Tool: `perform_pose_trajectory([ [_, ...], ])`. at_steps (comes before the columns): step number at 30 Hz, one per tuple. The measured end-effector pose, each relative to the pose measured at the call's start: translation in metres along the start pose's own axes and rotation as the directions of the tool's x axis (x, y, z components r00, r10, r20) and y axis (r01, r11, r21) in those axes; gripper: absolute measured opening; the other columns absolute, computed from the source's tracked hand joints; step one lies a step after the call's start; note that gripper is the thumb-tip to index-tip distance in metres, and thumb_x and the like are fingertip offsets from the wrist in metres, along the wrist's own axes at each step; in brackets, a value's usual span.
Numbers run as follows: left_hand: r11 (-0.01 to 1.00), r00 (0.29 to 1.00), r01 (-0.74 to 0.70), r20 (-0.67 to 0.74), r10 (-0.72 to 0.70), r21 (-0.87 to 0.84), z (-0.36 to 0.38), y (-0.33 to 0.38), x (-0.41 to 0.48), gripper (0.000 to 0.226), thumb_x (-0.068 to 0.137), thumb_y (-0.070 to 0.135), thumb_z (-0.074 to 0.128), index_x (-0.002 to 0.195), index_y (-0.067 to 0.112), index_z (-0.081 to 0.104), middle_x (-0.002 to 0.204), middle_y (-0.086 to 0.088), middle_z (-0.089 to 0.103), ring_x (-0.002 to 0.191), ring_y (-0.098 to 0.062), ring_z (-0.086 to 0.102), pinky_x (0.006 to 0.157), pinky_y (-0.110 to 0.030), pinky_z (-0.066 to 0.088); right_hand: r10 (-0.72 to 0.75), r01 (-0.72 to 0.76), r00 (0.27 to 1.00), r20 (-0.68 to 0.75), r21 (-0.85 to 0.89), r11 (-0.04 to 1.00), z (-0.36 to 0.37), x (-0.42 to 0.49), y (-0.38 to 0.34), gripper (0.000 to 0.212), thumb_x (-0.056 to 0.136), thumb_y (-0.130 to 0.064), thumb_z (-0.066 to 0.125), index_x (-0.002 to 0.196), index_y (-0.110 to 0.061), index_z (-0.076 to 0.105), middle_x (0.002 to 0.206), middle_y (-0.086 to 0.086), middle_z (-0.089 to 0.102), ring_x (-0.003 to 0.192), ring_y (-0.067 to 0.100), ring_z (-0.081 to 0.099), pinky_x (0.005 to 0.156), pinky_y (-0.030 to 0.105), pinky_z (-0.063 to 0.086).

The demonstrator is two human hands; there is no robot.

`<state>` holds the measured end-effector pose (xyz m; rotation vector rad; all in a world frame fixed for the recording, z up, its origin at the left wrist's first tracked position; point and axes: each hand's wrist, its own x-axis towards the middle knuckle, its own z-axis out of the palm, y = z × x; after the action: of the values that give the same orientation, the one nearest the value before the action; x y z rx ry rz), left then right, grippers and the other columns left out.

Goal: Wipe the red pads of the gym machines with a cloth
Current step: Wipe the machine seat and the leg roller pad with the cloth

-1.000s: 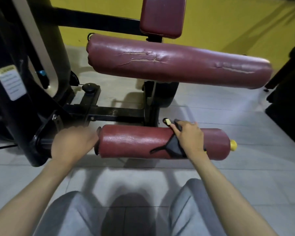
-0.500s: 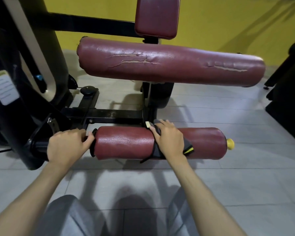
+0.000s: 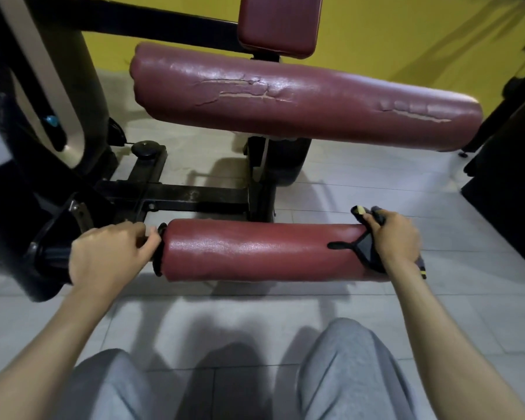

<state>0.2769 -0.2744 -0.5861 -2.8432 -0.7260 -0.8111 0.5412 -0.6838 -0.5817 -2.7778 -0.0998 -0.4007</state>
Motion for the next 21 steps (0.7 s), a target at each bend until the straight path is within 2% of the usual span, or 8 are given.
perform_pose_trajectory([
  [2, 1.0, 1.0, -0.01, -0.01, 0.01, 0.004, -0.001, 0.002, 0.001, 0.046, 0.089, 0.044, 0.05, 0.056, 0.014, 0.061, 0.054, -0.01, 0.059, 0.048, -0.036, 0.06, 0.052, -0.025, 0.03, -0.02, 0.019, 1.0, 0.022, 0.041, 0.999, 0.005, -0.006, -0.019, 0.059, 0.094, -0.071, 0.048, 0.119, -0.026, 0.075, 0.099, 0.02, 0.074, 0.094, 0.043, 0.067, 0.074, 0.041, 0.047],
  [5, 1.0, 0.999, -0.031, -0.028, 0.031, 0.002, 0.0, 0.001, 0.003, 0.044, 0.088, 0.043, 0.052, 0.056, 0.013, 0.06, 0.053, -0.01, 0.058, 0.047, -0.035, 0.059, 0.053, -0.026, 0.028, -0.192, 0.184, 0.979, 0.066, 0.112, 0.977, 0.017, -0.03, -0.073, 0.063, 0.091, -0.081, 0.043, 0.113, -0.031, 0.076, 0.093, 0.014, 0.076, 0.09, 0.04, 0.068, 0.072, 0.041, 0.053],
  [7, 0.999, 0.999, -0.045, -0.023, 0.045, 0.011, 0.003, -0.001, 0.002, 0.043, 0.088, 0.043, 0.052, 0.058, 0.013, 0.06, 0.053, -0.008, 0.058, 0.047, -0.034, 0.059, 0.054, -0.026, 0.027, -0.33, 0.322, 0.937, 0.111, 0.085, 0.943, 0.029, -0.047, -0.121, 0.059, 0.094, -0.076, 0.044, 0.106, -0.027, 0.076, 0.088, 0.015, 0.074, 0.086, 0.04, 0.068, 0.065, 0.04, 0.047],
  [9, 0.998, 0.998, -0.057, -0.012, 0.057, 0.023, 0.005, -0.003, 0.001, 0.042, 0.089, 0.043, 0.051, 0.059, 0.014, 0.059, 0.055, -0.007, 0.058, 0.049, -0.033, 0.06, 0.054, -0.027, 0.027, -0.391, 0.394, 0.896, 0.209, 0.026, 0.919, 0.04, -0.056, -0.167, 0.052, 0.099, -0.066, 0.048, 0.107, -0.023, 0.075, 0.093, 0.016, 0.073, 0.09, 0.04, 0.066, 0.064, 0.038, 0.038],
  [12, 0.997, 0.998, -0.063, -0.007, 0.064, 0.044, 0.009, -0.006, 0.0, 0.041, 0.091, 0.041, 0.051, 0.06, 0.015, 0.059, 0.056, -0.005, 0.058, 0.051, -0.032, 0.06, 0.054, -0.028, 0.028, -0.313, 0.35, 0.841, 0.441, -0.004, 0.937, 0.055, -0.041, -0.213, 0.053, 0.099, -0.058, 0.054, 0.114, -0.01, 0.069, 0.114, 0.018, 0.068, 0.106, 0.041, 0.063, 0.075, 0.04, 0.044],
  [16, 0.996, 0.998, -0.054, -0.025, 0.056, 0.071, 0.011, -0.007, 0.001, 0.042, 0.093, 0.038, 0.051, 0.059, 0.015, 0.057, 0.055, -0.006, 0.057, 0.051, -0.032, 0.06, 0.053, -0.028, 0.027, -0.143, 0.234, 0.733, 0.665, -0.05, 0.971, 0.059, -0.017, -0.229, 0.053, 0.095, -0.055, 0.061, 0.126, -0.012, 0.067, 0.135, 0.014, 0.064, 0.121, 0.037, 0.06, 0.088, 0.038, 0.046],
  [19, 0.994, 0.998, -0.037, -0.054, 0.043, 0.106, 0.017, -0.009, 0.002, 0.043, 0.097, 0.035, 0.05, 0.06, 0.014, 0.056, 0.055, -0.005, 0.057, 0.05, -0.032, 0.058, 0.054, -0.028, 0.024, -0.164, 0.26, 0.753, 0.637, -0.059, 0.964, 0.054, -0.027, -0.223, 0.055, 0.098, -0.057, 0.051, 0.13, -0.015, 0.065, 0.136, 0.014, 0.063, 0.122, 0.037, 0.059, 0.089, 0.039, 0.044],
  [21, 0.992, 0.997, -0.017, -0.071, 0.026, 0.129, 0.021, -0.01, 0.002, 0.042, 0.099, 0.032, 0.049, 0.061, 0.015, 0.056, 0.056, -0.006, 0.056, 0.049, -0.032, 0.057, 0.054, -0.029, 0.024, -0.28, 0.335, 0.82, 0.499, -0.024, 0.942, 0.049, -0.049, -0.209, 0.05, 0.101, -0.056, 0.042, 0.123, -0.021, 0.07, 0.122, 0.014, 0.069, 0.112, 0.038, 0.063, 0.079, 0.039, 0.042],
])
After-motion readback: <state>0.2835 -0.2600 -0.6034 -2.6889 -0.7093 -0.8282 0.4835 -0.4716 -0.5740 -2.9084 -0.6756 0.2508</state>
